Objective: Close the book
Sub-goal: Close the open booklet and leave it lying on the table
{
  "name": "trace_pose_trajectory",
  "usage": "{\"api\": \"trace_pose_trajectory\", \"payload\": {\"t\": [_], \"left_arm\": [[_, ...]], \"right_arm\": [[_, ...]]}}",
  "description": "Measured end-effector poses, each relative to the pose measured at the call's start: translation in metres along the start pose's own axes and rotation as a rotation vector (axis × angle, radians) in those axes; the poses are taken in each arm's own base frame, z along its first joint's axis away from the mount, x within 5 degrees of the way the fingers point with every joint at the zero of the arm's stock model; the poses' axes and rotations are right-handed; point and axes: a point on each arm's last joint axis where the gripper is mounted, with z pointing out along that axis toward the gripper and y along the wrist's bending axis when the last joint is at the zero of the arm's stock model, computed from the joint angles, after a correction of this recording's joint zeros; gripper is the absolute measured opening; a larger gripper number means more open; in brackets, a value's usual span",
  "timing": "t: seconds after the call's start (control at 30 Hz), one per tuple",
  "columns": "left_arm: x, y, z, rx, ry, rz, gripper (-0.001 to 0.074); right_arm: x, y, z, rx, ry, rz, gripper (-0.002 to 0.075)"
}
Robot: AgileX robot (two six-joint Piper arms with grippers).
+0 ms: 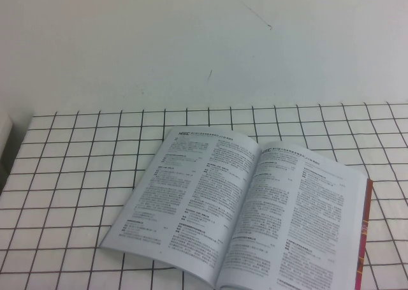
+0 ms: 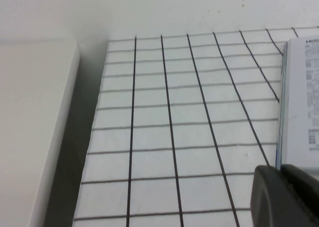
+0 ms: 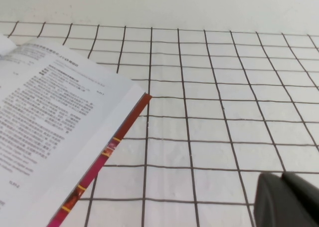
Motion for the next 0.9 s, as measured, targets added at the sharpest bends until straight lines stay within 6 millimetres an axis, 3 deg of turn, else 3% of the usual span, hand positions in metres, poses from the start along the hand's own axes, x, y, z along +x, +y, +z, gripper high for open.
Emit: {"api": "trace_pose_trajectory", "payload": {"t": [0.13, 0.33, 0.53, 0.77, 0.9], "left_arm": [[-0.009, 0.0, 0.0, 0.002, -0.113, 0.001, -0.0004], [-0.039, -0.001, -0.009, 0.008, -0.456, 0.001, -0.0004], [-0.056, -0.001, -0.02, 0.012, -0.687, 0.001, -0.0004], [-0.061, -0.001, -0.024, 0.014, -0.76, 0.001, -0.0004], [-0.061, -0.001, -0.024, 0.015, -0.763, -0.001, -0.0004]], "right_arm": [[-0.005, 0.0, 0.001, 0.006, -0.08, 0.0, -0.0003], [-0.036, -0.003, -0.007, 0.034, -0.427, -0.012, -0.0003], [-0.058, -0.004, -0.022, 0.06, -0.719, -0.016, -0.0003], [-0.063, -0.005, -0.026, 0.072, -0.792, -0.023, -0.0003], [-0.064, -0.005, -0.025, 0.064, -0.711, -0.024, -0.0003]]}}
